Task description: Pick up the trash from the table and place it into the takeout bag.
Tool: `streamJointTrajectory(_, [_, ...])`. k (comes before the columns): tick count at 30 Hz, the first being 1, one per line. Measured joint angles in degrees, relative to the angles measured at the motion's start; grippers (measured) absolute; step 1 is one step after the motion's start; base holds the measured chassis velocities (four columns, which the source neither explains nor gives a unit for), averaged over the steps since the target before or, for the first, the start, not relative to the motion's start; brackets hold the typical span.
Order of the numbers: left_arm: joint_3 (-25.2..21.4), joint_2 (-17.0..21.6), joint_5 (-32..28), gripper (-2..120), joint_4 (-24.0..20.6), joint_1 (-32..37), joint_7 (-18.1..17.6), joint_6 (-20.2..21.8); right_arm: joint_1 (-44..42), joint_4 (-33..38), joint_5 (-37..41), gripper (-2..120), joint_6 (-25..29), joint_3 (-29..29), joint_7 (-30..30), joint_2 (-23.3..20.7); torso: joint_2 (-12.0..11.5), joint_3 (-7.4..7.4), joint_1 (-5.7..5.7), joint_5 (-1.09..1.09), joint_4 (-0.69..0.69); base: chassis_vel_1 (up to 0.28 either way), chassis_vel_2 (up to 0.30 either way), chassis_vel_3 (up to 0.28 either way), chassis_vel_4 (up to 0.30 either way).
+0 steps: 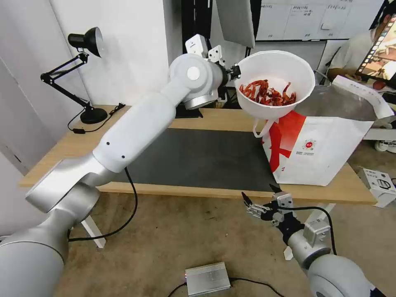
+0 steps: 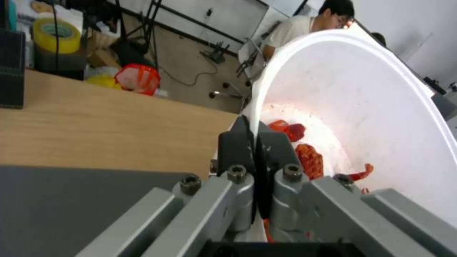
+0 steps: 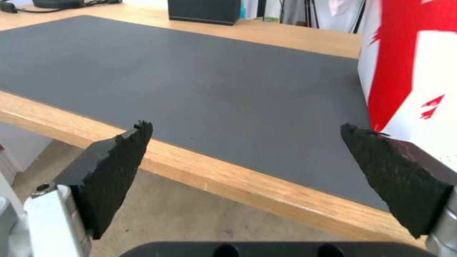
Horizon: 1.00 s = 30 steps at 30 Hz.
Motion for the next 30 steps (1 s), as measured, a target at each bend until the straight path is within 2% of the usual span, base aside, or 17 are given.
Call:
streamJointTrajectory(6, [0.0,-0.2,-0.6,0,0.8,-1.2,0.0,-0.1,0.0,0.0,0.0,100,0.0,0.0,0.0,0.0,0.0,0.00,0.00,-0.01,0.01,0.000,0.000,0.000,0.000])
streamJointTrajectory(24, [0.2,-4.7,-0.3,0,5.0,-2.1,0.0,-0.4,0.0,0.0,0.0,100,0.0,0.0,0.0,0.0,0.0,0.00,0.00,-0.01,0.01,0.000,0.000,0.000,0.000])
streamJointTrajectory(30, [-0.3,-9.6,0.7,0,9.5,-3.0,-1.4,-1.1,0.0,0.0,0.0,100,0.0,0.0,0.0,0.0,0.0,0.00,0.00,0.00,0.00,0.000,0.000,0.000,0.000])
